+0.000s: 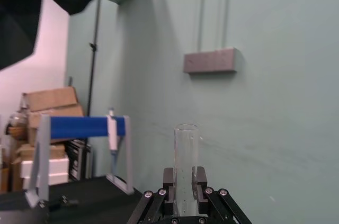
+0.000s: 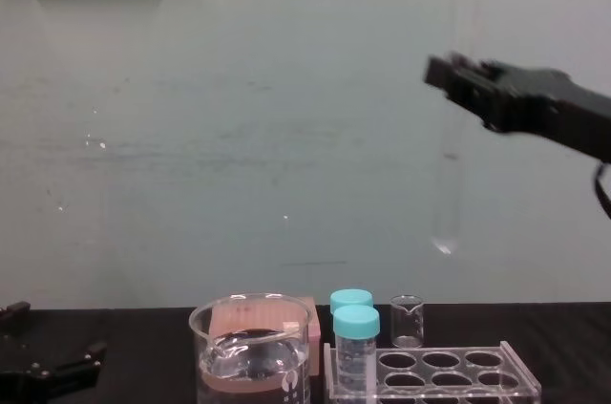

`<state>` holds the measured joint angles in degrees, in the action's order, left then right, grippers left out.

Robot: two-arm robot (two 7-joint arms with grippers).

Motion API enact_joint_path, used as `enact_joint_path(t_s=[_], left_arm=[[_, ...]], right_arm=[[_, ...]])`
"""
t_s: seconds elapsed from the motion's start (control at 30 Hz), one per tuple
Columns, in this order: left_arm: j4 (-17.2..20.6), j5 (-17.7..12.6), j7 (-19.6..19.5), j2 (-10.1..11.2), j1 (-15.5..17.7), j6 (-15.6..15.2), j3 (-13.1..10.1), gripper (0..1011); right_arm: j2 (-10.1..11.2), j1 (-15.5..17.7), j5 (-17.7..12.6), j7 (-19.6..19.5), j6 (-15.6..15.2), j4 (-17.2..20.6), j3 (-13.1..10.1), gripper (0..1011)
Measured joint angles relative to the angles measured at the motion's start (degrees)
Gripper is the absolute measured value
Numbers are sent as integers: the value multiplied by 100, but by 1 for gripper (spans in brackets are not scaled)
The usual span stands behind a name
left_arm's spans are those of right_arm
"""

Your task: Hold the test tube with one hand and immerse one end into the beaker, then return it to the test tube rack.

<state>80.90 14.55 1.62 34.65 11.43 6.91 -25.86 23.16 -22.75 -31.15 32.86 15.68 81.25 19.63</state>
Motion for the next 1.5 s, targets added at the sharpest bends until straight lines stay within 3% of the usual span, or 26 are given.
enact_joint_path(t_s=[0.2, 0.4, 0.93, 1.5], left_arm=[[0, 0, 0, 0, 0, 0, 0, 1000], [0, 0, 0, 0, 0, 0, 0, 1000], [0, 0, 0, 0, 0, 0, 0, 1000], [0, 0, 0, 0, 0, 0, 0, 1000]], right_arm=[[43, 293, 122, -184, -9, -26, -166, 241], [17, 377, 238, -215, 1, -244, -260, 241], [-226, 173, 406, -94, -34, -862, -251, 241], [-387, 23, 485, -32, -93, -1256, -209, 241]])
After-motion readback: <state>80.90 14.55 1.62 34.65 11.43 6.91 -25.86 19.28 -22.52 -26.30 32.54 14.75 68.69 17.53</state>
